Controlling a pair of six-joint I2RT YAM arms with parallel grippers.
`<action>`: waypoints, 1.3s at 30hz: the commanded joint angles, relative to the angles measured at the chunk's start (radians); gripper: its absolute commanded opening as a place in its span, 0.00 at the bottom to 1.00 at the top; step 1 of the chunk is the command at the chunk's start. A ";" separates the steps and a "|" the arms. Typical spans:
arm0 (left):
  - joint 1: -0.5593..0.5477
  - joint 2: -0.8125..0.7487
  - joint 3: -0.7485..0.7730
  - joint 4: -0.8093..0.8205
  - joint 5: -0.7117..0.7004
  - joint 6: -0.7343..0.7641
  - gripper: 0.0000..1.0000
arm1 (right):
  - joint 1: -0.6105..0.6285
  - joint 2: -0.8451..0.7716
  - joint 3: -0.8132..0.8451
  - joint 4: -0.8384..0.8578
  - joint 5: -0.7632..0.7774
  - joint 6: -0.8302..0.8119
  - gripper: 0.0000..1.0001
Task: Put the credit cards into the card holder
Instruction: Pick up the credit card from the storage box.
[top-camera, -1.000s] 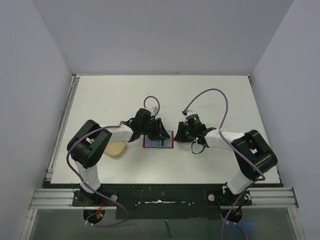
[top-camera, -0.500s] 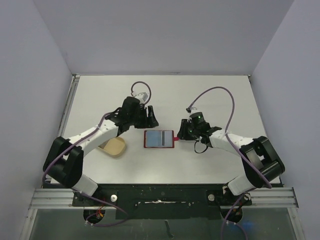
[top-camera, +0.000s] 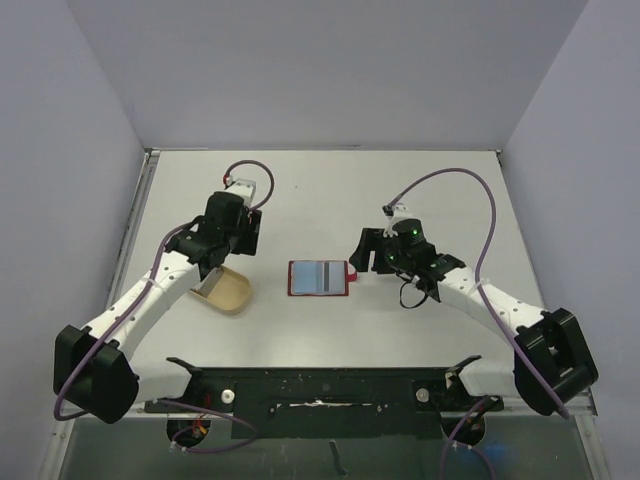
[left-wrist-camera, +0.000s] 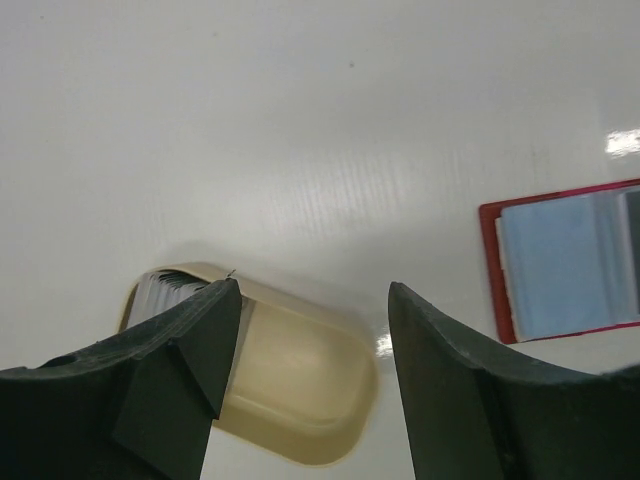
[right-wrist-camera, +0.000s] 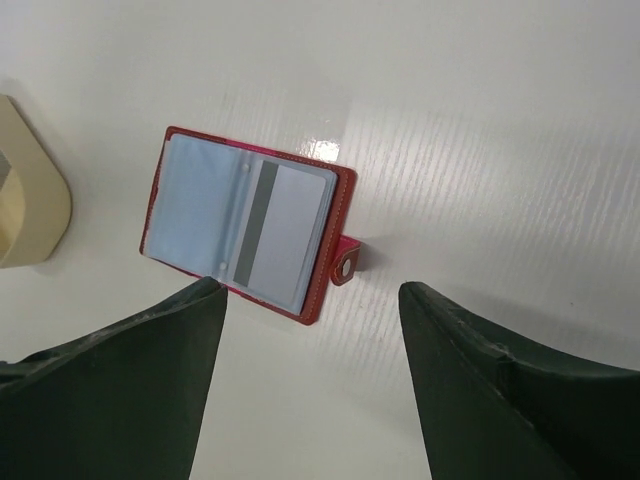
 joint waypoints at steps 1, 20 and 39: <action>0.014 -0.034 -0.053 -0.022 -0.158 0.144 0.60 | -0.003 -0.072 0.058 -0.010 -0.008 -0.009 0.73; 0.078 0.097 -0.174 0.014 -0.299 0.195 0.51 | -0.011 -0.149 0.032 0.011 0.000 -0.023 0.80; 0.078 0.161 -0.169 0.012 -0.330 0.208 0.42 | -0.032 -0.162 0.028 0.013 -0.012 -0.024 0.80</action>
